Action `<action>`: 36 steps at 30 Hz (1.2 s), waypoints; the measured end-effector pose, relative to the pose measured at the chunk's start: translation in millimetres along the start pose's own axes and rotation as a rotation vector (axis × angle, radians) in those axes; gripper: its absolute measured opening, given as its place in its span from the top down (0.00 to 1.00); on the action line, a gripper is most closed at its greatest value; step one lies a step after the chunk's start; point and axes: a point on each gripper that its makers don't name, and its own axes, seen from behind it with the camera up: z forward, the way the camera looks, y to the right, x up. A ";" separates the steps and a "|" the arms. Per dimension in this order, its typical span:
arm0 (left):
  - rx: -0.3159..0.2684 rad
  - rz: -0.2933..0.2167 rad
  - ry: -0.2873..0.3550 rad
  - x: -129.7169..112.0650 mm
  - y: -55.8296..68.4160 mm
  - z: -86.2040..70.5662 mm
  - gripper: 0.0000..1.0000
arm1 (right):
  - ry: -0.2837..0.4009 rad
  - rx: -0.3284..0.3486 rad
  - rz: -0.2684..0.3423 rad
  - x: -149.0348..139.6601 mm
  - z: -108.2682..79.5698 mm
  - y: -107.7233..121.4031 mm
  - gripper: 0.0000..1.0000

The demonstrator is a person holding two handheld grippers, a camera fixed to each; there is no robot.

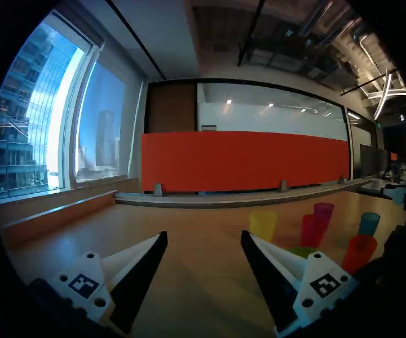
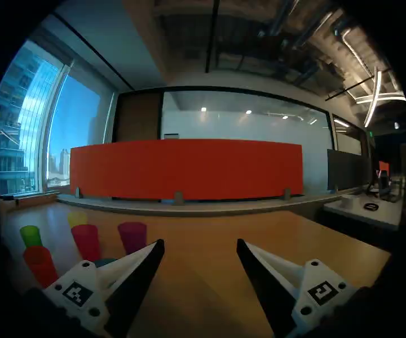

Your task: Pour water

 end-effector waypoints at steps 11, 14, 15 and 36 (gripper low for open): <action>0.000 0.000 0.000 -0.1 -0.4 0.5 0.03 | 0.000 0.000 0.000 0.2 -0.9 0.0 0.01; 0.000 0.000 0.000 0.2 -0.7 0.8 0.03 | 0.000 0.000 0.000 0.4 -0.9 -0.2 0.01; 0.000 0.000 0.000 0.3 -0.7 0.8 0.03 | 0.000 0.000 0.000 0.4 -0.9 -0.2 0.01; 0.000 0.000 0.000 -1.3 0.4 -1.0 0.03 | 0.000 0.000 0.000 0.3 -1.1 0.0 0.01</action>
